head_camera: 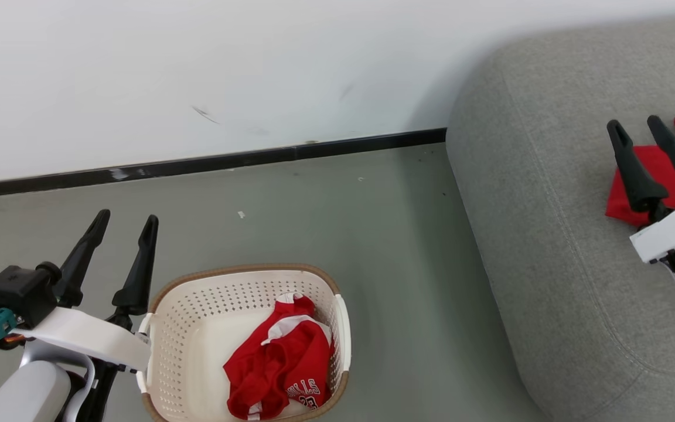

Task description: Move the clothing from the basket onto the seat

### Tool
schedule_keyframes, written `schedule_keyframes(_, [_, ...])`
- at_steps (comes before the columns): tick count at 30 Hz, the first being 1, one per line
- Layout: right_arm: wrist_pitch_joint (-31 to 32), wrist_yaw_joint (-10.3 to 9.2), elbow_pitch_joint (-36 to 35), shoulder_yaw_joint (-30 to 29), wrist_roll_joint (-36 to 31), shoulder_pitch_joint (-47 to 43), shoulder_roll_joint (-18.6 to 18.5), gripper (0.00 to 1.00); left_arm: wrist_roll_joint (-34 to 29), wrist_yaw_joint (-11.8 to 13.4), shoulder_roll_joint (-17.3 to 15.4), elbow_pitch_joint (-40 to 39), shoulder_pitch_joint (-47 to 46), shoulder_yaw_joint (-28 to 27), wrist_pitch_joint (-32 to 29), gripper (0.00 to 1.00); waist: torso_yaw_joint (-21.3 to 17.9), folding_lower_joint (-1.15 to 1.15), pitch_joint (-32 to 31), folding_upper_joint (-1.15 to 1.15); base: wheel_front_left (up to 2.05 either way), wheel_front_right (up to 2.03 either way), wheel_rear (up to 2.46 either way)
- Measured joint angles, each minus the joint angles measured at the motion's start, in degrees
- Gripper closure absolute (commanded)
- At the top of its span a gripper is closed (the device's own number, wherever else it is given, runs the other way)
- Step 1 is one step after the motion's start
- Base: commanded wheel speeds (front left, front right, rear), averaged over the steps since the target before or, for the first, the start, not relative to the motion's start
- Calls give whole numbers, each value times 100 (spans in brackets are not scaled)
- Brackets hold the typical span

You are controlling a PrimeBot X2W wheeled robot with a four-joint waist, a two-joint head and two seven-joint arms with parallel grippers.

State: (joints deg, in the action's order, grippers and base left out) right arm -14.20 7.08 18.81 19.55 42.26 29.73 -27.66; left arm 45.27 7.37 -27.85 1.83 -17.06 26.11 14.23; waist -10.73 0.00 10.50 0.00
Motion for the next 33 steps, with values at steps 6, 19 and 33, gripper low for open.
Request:
schedule_keyframes(6, [-1, 0, -238, -144, -197, -208, 115, 0, 0, 57, 127, 80, 243, -160, 5, 0, 242, 0, -122, 0, 0, 0, 0])
schedule_keyframes(19, [-11, -1, -673, -660, -522, -990, 643, 0, -149, 90, 386, 69, 555, -491, 7, 0, 681, 0, -334, 0, 0, 0, 0])
schedule_keyframes(33, [-12, -1, -958, -956, -955, -1891, 1302, 0, -370, 81, 761, 62, 993, -837, 8, 0, 1040, 0, -592, 0, 0, 0, 0])
